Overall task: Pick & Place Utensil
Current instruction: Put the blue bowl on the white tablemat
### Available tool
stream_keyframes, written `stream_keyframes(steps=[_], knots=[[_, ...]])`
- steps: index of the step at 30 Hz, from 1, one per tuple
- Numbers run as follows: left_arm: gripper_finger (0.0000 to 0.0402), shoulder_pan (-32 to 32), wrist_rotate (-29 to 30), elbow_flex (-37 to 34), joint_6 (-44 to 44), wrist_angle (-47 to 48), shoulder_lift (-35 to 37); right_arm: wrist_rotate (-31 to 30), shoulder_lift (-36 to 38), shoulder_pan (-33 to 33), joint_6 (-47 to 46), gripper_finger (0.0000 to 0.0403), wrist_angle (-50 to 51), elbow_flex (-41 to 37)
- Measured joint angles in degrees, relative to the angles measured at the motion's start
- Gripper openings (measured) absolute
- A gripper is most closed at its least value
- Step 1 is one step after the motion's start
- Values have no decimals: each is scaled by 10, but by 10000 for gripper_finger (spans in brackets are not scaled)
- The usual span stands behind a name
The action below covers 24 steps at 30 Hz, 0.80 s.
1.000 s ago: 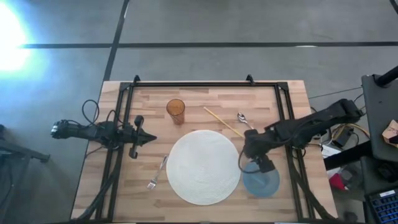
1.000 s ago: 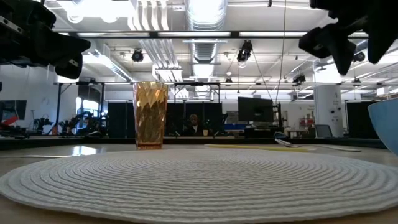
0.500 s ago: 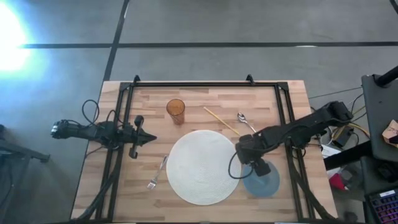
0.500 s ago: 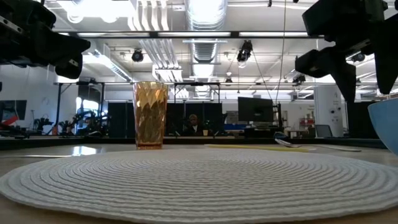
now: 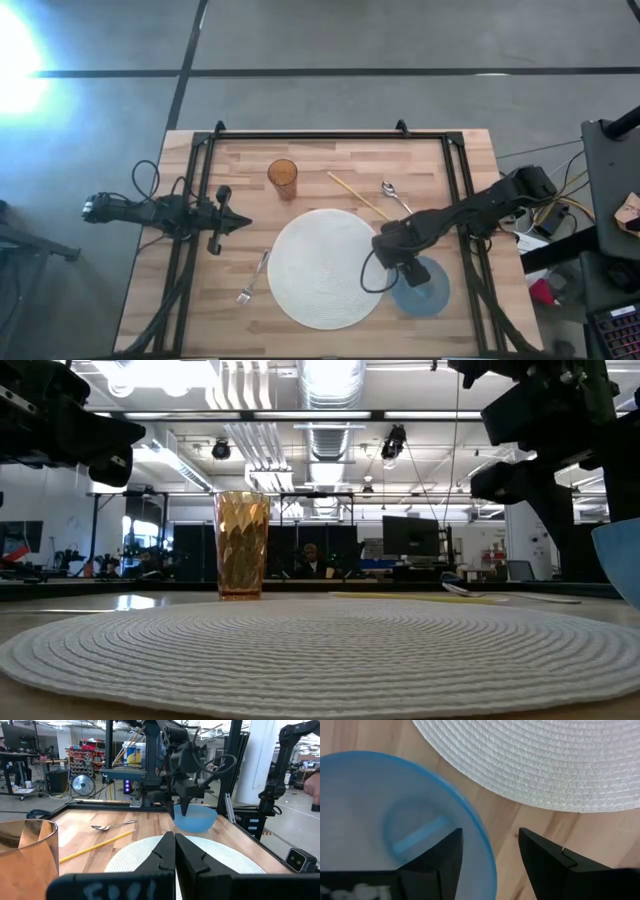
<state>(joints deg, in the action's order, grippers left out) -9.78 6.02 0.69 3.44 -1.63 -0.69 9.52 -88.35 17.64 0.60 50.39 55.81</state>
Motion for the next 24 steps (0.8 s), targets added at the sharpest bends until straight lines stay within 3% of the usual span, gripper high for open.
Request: stream_keyframes(steps=[8, 24], knots=[[0, 0, 0, 0, 0, 1, -1, 0, -28, 5, 0, 168, 2, 0], [0, 0, 0, 0, 0, 1, -2, 24, -12, 5, 7, 17, 4, 0]])
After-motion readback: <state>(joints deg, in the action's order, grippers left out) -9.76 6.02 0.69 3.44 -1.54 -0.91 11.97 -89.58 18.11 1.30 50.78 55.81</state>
